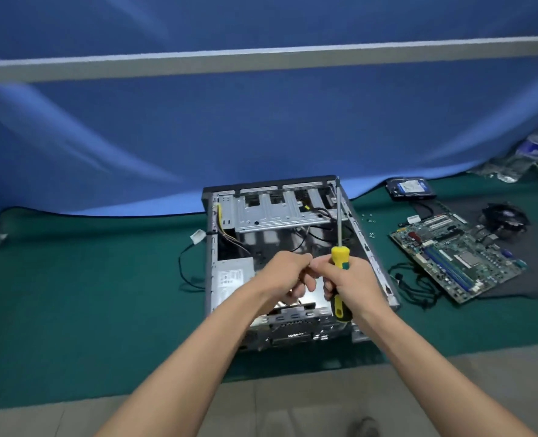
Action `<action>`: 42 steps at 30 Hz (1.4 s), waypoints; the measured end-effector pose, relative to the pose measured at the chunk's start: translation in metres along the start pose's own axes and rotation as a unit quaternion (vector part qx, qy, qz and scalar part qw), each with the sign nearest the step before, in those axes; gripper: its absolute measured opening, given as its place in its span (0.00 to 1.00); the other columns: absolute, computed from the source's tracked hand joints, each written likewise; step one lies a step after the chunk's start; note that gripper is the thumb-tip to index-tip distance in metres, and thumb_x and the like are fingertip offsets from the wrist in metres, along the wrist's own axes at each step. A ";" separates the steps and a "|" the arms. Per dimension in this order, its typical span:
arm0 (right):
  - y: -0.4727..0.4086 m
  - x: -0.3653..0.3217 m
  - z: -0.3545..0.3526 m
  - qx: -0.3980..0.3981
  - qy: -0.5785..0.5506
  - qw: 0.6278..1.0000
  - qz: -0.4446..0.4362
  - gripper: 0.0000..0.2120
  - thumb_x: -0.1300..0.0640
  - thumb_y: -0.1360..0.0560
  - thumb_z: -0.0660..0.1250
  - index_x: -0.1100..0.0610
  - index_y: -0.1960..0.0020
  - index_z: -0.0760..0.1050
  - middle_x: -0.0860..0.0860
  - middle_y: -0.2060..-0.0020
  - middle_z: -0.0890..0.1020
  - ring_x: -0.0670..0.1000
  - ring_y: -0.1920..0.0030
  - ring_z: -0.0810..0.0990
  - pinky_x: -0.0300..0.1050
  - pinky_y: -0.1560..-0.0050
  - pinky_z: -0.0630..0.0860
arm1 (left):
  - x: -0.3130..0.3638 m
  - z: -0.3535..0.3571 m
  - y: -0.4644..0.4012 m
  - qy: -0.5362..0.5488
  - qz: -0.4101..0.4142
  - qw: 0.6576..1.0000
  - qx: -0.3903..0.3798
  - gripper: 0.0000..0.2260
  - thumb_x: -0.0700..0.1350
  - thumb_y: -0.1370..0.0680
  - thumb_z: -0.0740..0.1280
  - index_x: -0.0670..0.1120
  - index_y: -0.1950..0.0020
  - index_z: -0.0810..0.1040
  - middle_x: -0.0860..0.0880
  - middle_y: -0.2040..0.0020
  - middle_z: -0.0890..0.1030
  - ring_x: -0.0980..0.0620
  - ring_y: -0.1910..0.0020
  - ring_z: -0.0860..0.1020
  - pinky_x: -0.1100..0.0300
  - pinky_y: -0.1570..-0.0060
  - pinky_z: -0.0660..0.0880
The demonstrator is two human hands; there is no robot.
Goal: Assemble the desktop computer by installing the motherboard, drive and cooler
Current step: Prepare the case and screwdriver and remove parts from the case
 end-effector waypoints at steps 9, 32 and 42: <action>0.061 0.008 0.022 0.004 0.048 0.999 -0.013 0.09 0.59 0.29 0.72 0.59 0.60 0.72 0.52 0.78 0.73 0.48 0.78 0.68 0.38 0.76 0.66 | -0.053 -0.006 0.052 0.178 0.027 0.984 -0.005 0.13 0.47 0.20 0.61 0.43 0.62 0.73 0.50 0.73 0.71 0.57 0.79 0.62 0.68 0.82 0.56; 0.151 0.149 -0.022 -0.069 0.433 0.894 -0.090 0.15 0.32 0.30 0.63 0.36 0.49 0.78 0.40 0.58 0.83 0.48 0.56 0.78 0.42 0.62 0.68 | -0.195 0.016 0.109 0.572 -0.018 0.799 0.183 0.08 0.41 0.19 0.59 0.39 0.51 0.76 0.42 0.58 0.84 0.47 0.60 0.84 0.55 0.63 0.80; 0.155 0.162 -0.023 -0.103 0.431 0.895 -0.055 0.12 0.33 0.30 0.64 0.37 0.53 0.78 0.42 0.62 0.83 0.48 0.59 0.77 0.36 0.66 0.66 | -0.211 0.025 0.113 0.536 -0.035 0.819 0.203 0.09 0.40 0.20 0.60 0.37 0.55 0.76 0.40 0.58 0.84 0.46 0.59 0.84 0.55 0.63 0.81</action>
Point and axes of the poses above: each hand's wrist, its own y-axis away from the middle knuckle, its own z-axis out of the palm, x = y × z, the point moved 4 cm from there along -y, towards the middle knuckle
